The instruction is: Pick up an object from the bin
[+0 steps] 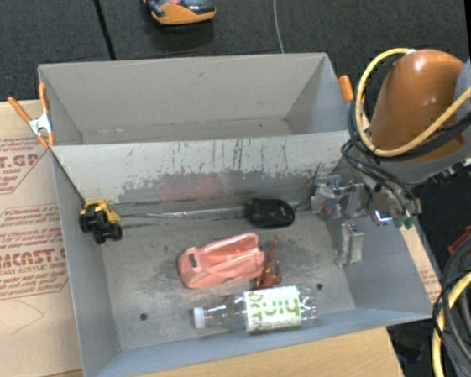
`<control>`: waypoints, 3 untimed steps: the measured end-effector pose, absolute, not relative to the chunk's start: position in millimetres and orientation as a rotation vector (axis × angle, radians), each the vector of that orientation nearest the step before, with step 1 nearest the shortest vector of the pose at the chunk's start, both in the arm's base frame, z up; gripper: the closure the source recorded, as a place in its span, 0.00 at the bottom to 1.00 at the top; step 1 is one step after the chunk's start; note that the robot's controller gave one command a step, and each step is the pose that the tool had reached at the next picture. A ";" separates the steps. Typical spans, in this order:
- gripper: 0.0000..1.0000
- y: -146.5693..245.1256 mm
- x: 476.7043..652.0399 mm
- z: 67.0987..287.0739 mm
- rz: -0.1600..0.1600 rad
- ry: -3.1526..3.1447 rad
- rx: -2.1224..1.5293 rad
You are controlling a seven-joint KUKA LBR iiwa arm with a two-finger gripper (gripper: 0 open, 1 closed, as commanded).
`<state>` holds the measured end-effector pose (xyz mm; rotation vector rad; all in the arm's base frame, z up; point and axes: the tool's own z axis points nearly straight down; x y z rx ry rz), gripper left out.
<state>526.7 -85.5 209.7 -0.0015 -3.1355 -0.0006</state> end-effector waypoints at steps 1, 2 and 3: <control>0.00 -85.0 528.3 214.4 0.001 -3.144 0.001; 0.00 -44.1 504.4 136.1 0.001 -3.146 0.077; 0.00 -9.1 483.6 136.3 0.000 -3.134 0.167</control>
Offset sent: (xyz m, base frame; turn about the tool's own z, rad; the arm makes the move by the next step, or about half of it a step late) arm -0.0431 0.0756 -0.1397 -0.0908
